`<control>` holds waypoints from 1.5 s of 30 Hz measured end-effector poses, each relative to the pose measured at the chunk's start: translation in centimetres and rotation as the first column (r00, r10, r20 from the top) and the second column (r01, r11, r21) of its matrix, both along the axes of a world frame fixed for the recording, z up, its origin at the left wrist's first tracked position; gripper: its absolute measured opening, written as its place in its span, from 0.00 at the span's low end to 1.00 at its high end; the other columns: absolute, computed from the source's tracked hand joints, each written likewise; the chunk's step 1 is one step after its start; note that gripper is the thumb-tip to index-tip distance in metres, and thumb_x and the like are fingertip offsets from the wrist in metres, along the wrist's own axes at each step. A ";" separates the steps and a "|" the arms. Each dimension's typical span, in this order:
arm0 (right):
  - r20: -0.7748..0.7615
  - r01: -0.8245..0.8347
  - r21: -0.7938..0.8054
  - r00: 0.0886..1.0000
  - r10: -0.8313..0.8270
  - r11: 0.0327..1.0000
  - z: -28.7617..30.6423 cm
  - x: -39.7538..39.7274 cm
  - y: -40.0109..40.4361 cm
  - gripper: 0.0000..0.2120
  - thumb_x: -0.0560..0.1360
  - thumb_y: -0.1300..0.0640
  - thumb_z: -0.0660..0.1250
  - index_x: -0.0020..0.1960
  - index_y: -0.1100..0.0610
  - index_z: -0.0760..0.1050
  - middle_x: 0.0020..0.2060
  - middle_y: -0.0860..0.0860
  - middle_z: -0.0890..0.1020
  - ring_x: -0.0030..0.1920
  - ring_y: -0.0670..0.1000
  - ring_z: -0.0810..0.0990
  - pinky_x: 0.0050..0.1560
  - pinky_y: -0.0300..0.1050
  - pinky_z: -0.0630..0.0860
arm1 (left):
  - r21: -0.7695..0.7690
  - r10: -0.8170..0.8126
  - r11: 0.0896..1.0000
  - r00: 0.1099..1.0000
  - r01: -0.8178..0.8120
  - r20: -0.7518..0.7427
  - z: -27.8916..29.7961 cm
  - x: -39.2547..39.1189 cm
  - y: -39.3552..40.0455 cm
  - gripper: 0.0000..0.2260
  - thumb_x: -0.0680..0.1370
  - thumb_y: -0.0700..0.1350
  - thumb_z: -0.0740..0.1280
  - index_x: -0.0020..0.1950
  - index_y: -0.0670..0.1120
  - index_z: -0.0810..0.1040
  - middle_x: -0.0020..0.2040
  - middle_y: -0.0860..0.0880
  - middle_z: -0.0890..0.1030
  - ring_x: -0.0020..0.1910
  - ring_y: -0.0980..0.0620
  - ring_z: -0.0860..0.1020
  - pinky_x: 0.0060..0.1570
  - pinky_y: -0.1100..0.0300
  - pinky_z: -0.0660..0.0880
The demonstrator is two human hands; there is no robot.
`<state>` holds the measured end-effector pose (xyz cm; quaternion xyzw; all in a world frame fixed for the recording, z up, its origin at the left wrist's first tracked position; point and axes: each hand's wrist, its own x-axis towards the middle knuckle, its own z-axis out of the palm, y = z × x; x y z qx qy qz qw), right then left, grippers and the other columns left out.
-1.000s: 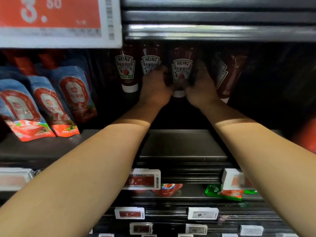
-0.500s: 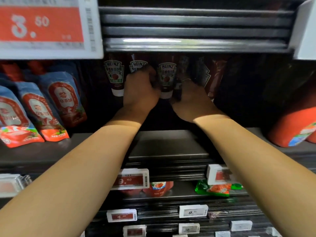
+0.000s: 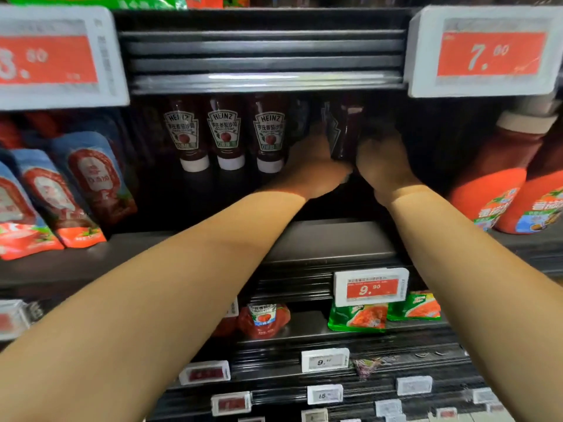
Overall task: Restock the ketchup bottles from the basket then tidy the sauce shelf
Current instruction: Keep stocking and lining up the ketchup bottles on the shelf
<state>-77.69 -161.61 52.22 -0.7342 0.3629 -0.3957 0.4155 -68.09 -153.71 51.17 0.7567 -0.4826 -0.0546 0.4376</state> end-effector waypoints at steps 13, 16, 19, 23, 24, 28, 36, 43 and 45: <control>0.182 -0.049 0.047 0.982 0.039 0.998 -2.7 1.1 -1.0 0.18 0.74 0.71 0.59 0.58 0.57 0.78 0.46 0.51 0.83 0.50 0.53 0.82 0.49 0.46 0.80 | -0.095 -0.025 0.995 0.985 0.009 -0.172 -2.6 2.8 -1.7 0.27 0.72 0.42 0.73 0.70 0.47 0.73 0.63 0.46 0.81 0.63 0.47 0.79 0.65 0.47 0.74; 0.162 -0.087 0.061 0.984 0.076 0.994 -2.9 1.3 -1.0 0.16 0.74 0.66 0.67 0.60 0.55 0.77 0.48 0.47 0.83 0.51 0.48 0.82 0.48 0.38 0.78 | -0.066 -0.086 0.995 0.975 0.074 -0.203 -2.4 3.3 -1.3 0.28 0.70 0.46 0.69 0.70 0.50 0.72 0.64 0.49 0.81 0.64 0.51 0.78 0.67 0.47 0.73; 0.184 -0.195 0.105 0.968 0.173 0.975 -3.1 1.4 -1.0 0.21 0.71 0.61 0.70 0.63 0.51 0.75 0.55 0.50 0.84 0.55 0.49 0.83 0.49 0.40 0.81 | -0.046 -0.143 0.990 0.964 0.136 -0.224 -2.3 3.3 -0.9 0.25 0.73 0.44 0.70 0.70 0.50 0.73 0.65 0.49 0.80 0.66 0.51 0.77 0.69 0.47 0.72; 0.161 -0.218 0.053 0.965 0.208 0.974 -3.3 1.3 -1.0 0.26 0.74 0.65 0.72 0.70 0.57 0.71 0.61 0.54 0.82 0.61 0.52 0.81 0.62 0.52 0.79 | 0.004 0.011 1.000 0.999 -0.011 0.043 -1.4 3.3 0.5 0.18 0.77 0.42 0.72 0.67 0.48 0.77 0.62 0.49 0.82 0.62 0.52 0.79 0.65 0.57 0.74; 0.130 -0.211 0.032 0.970 0.206 0.977 -3.4 1.3 -1.1 0.26 0.74 0.64 0.73 0.70 0.58 0.70 0.61 0.54 0.82 0.62 0.53 0.81 0.65 0.54 0.77 | -0.050 0.110 0.993 0.985 -0.104 0.137 -0.9 3.3 1.3 0.16 0.76 0.43 0.72 0.64 0.49 0.78 0.58 0.51 0.84 0.59 0.53 0.81 0.61 0.62 0.74; -0.009 -0.172 -0.045 0.985 0.171 0.984 -3.1 1.6 -1.2 0.30 0.72 0.57 0.78 0.71 0.56 0.70 0.61 0.51 0.82 0.62 0.51 0.80 0.65 0.52 0.77 | -0.315 0.534 0.846 0.698 -0.431 0.477 1.8 4.8 4.4 0.18 0.72 0.50 0.69 0.62 0.49 0.79 0.57 0.45 0.83 0.61 0.40 0.79 0.64 0.48 0.73; -0.181 -0.099 -0.159 0.981 0.070 0.982 -2.1 3.6 -1.1 0.30 0.73 0.54 0.76 0.71 0.56 0.68 0.65 0.53 0.79 0.67 0.54 0.77 0.57 0.39 0.68 | -0.159 0.445 0.870 0.606 -0.466 0.660 0.2 8.5 5.8 0.42 0.71 0.58 0.72 0.81 0.52 0.57 0.80 0.46 0.59 0.79 0.39 0.54 0.72 0.31 0.50; -0.121 -0.074 -0.216 0.991 0.049 0.974 -3.7 4.8 -0.9 0.31 0.73 0.53 0.76 0.71 0.55 0.68 0.65 0.52 0.79 0.67 0.54 0.77 0.58 0.40 0.70 | -0.200 0.475 0.865 0.622 -0.460 0.623 -1.0 9.5 4.8 0.41 0.72 0.57 0.73 0.81 0.53 0.57 0.79 0.48 0.63 0.81 0.44 0.51 0.71 0.29 0.51; -0.081 -0.065 -0.257 0.996 0.045 0.964 -4.3 5.1 -1.0 0.30 0.73 0.53 0.76 0.72 0.56 0.68 0.65 0.53 0.79 0.66 0.54 0.78 0.58 0.40 0.71 | -0.232 0.494 0.857 0.606 -0.460 0.624 -1.2 9.6 4.5 0.42 0.71 0.57 0.74 0.80 0.53 0.59 0.78 0.48 0.65 0.81 0.44 0.52 0.71 0.29 0.51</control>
